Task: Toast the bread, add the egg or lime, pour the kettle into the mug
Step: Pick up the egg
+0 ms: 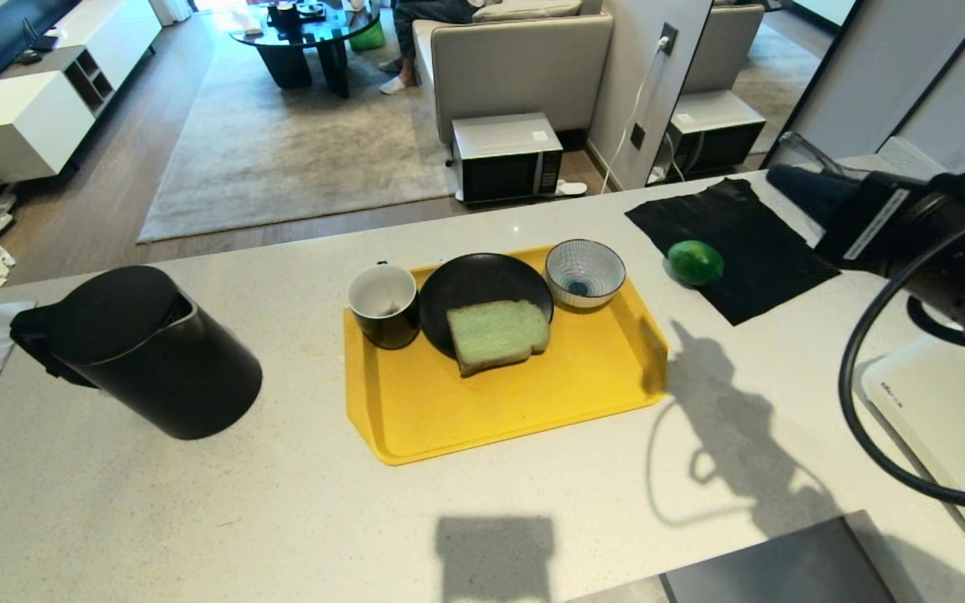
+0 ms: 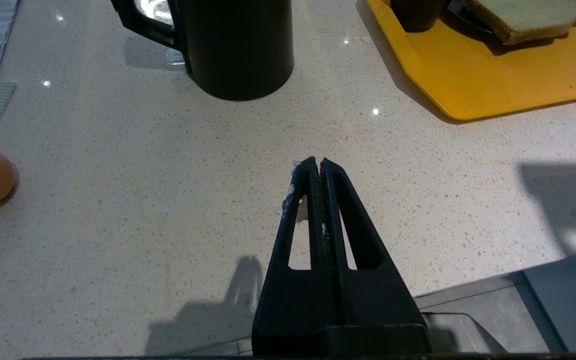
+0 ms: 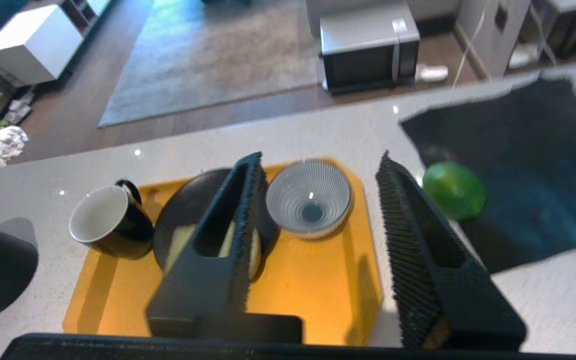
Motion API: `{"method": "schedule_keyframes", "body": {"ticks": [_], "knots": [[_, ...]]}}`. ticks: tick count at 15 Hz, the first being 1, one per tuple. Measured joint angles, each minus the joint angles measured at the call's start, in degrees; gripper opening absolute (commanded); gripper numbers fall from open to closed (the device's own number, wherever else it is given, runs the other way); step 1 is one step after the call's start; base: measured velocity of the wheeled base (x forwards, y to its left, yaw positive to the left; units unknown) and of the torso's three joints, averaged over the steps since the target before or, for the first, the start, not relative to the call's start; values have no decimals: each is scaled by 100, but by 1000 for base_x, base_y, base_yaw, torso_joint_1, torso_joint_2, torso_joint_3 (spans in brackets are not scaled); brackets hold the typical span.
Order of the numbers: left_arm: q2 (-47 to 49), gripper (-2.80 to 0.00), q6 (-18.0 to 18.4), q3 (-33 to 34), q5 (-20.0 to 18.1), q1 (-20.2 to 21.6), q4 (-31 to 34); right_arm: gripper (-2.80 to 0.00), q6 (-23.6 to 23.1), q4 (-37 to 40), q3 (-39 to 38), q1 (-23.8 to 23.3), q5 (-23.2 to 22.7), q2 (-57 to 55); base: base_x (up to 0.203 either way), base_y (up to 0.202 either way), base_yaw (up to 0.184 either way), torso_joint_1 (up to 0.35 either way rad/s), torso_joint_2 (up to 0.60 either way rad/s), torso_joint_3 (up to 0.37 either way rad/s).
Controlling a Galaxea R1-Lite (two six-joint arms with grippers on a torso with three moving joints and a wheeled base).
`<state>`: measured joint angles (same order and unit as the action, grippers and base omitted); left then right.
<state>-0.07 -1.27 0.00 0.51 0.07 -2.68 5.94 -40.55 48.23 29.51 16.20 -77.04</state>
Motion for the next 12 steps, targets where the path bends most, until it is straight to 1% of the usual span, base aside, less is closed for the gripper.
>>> {"method": "schedule_keyframes", "body": {"ticks": [2, 3, 5, 6, 10, 12], "knots": [[0, -280, -3, 0, 1, 0, -1, -280, -308, 17, 1, -380, -520, 354, 0, 0, 0, 0, 0, 0], [0, -280, -4, 0, 0, 0, -1, -280, -399, 29, 1, -626, -814, 545, 0, 0, 0, 0, 0, 0], [0, -280, -5, 0, 0, 0, 1, -280, -500, 34, -21, -966, -1320, 908, 0, 0, 0, 0, 0, 0], [0, -280, 0, 0, 0, 0, 1, -280, -563, 56, -27, -1070, -1445, 1076, 0, 0, 0, 0, 0, 0], [0, -280, -2, 0, -2, 0, -1, -280, -616, 116, -38, -1189, -1455, 1503, 0, 0, 0, 0, 0, 0], [0, -280, -2, 0, 0, 0, -1, -280, -615, 302, -94, -1263, -1446, 1705, 0, 0, 0, 0, 0, 0]]}}
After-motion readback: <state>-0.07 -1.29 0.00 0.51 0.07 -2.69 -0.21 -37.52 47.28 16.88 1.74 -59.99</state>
